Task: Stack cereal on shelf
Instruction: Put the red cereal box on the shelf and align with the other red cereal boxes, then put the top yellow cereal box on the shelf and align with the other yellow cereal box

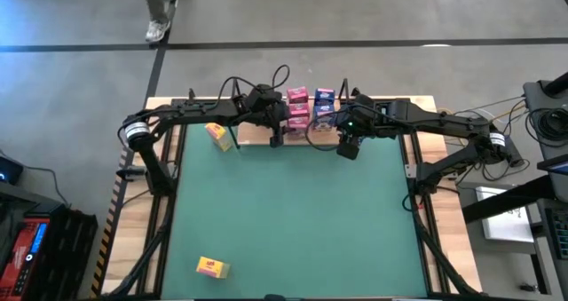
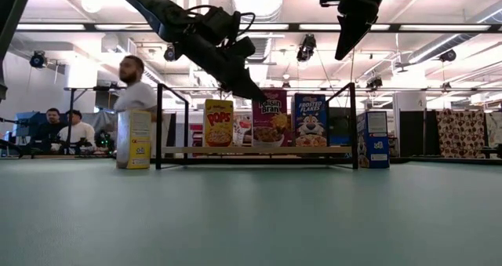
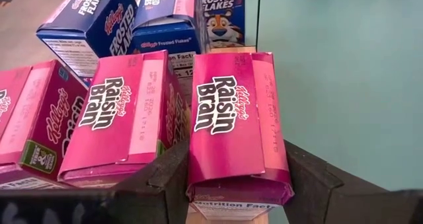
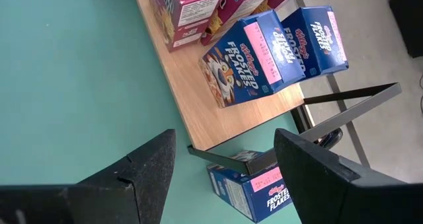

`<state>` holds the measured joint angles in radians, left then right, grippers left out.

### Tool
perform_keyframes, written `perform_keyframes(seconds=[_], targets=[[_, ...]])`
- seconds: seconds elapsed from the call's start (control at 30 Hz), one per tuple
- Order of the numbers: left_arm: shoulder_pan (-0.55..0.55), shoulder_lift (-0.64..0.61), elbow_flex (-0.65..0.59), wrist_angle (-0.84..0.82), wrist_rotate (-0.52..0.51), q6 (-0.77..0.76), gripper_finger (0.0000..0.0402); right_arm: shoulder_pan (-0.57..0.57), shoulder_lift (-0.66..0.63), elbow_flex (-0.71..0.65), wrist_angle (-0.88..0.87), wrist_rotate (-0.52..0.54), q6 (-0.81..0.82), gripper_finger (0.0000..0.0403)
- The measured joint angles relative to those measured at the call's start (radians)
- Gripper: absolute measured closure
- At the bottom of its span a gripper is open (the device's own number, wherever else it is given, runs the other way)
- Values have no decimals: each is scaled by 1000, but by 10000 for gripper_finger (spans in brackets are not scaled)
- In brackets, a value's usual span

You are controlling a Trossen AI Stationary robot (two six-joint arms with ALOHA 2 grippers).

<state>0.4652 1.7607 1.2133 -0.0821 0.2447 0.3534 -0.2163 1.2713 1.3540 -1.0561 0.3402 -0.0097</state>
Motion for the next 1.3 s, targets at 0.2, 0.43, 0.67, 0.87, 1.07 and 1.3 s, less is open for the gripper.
perform_keyframes(seconds=[0.2, 0.43, 0.67, 0.87, 1.07, 1.3], targets=[[0, 0, -2, -13, 5, -5, 221, 0, 0, 0, 0, 0, 1, 158], [0, -2, -4, -18, 7, -7, 199, 0, 0, 0, 0, 0, 0, 158], [-1, -18, 36, -40, 8, 1, 197, 0, 0, 0, 0, 0, 1, 158], [0, -32, 85, -163, 10, 3, 197, 0, 0, 0, 0, 0, 0, 158], [0, -111, 83, -260, 35, 16, 197, 0, 0, 0, 0, 0, 0, 158], [0, -246, 70, -447, 25, 60, 197, 0, 0, 0, 0, 0, 1, 158]])
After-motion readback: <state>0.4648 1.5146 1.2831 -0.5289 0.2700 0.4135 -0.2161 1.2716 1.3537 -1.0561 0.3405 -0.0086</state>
